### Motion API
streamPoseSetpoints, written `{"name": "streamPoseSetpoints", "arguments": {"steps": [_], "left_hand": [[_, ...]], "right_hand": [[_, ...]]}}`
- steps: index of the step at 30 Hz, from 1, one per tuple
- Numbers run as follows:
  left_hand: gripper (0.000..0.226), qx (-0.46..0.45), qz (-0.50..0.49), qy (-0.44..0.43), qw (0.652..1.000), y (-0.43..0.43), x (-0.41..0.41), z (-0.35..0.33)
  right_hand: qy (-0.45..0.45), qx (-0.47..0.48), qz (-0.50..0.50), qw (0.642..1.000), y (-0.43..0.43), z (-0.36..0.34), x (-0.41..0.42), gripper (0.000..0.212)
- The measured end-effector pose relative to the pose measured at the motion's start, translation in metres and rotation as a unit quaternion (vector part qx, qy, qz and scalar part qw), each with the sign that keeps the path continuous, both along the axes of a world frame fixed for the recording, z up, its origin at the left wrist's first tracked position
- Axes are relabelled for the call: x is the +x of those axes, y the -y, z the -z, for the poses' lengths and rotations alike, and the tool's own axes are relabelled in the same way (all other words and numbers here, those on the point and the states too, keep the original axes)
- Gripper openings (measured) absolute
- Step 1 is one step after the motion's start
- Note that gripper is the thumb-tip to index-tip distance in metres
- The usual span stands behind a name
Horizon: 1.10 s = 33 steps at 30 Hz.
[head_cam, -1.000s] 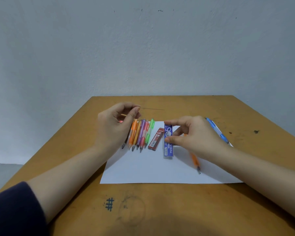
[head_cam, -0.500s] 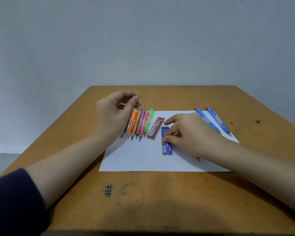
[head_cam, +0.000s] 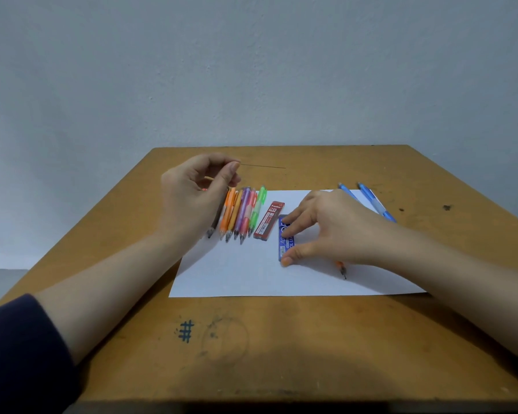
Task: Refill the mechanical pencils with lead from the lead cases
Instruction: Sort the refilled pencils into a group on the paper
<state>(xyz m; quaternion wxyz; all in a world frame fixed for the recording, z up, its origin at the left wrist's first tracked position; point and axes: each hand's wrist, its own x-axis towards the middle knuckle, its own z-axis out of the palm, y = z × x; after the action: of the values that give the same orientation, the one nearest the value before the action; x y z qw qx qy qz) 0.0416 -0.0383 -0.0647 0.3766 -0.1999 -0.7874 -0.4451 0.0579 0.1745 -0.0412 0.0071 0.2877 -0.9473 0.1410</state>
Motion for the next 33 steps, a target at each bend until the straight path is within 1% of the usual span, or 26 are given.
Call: {"name": "streamPoseSetpoints", "arguments": {"steps": [11,13,16,17,19,21,22,27,33], "left_hand": [[0.015,0.004,0.017,0.001,1.0,0.0,0.001,0.0],[0.014,0.002,0.013,-0.002,1.0,0.0,0.0,0.0],[0.012,0.0,0.007,-0.013,1.0,0.001,-0.001,0.0],[0.012,-0.003,0.006,-0.018,1.0,0.001,-0.001,0.0],[0.012,-0.012,0.007,-0.029,0.999,0.002,0.0,0.0],[0.016,-0.03,0.009,-0.034,0.999,0.002,0.001,-0.001],[0.017,-0.04,0.012,-0.034,0.999,0.001,0.001,-0.002],[0.014,-0.059,0.035,-0.038,0.997,-0.002,0.003,0.0],[0.014,-0.083,0.055,-0.05,0.994,-0.008,0.007,0.001]], "right_hand": [[-0.082,-0.005,0.004,0.997,0.003,0.018,-0.017,0.05],[-0.092,-0.008,-0.006,0.996,0.004,0.02,-0.02,0.046],[-0.096,-0.073,0.003,0.993,0.0,0.02,-0.023,0.038],[-0.112,-0.103,0.017,0.988,-0.002,0.019,-0.025,0.037],[-0.174,-0.172,0.044,0.969,-0.008,0.016,-0.029,0.031],[-0.24,-0.235,0.041,0.941,-0.012,0.013,-0.029,0.026],[-0.262,-0.251,0.035,0.931,-0.014,0.011,-0.028,0.027],[-0.32,-0.248,-0.014,0.914,-0.011,0.012,-0.027,0.026],[-0.348,-0.234,-0.057,0.906,-0.006,0.017,-0.026,0.019]]}}
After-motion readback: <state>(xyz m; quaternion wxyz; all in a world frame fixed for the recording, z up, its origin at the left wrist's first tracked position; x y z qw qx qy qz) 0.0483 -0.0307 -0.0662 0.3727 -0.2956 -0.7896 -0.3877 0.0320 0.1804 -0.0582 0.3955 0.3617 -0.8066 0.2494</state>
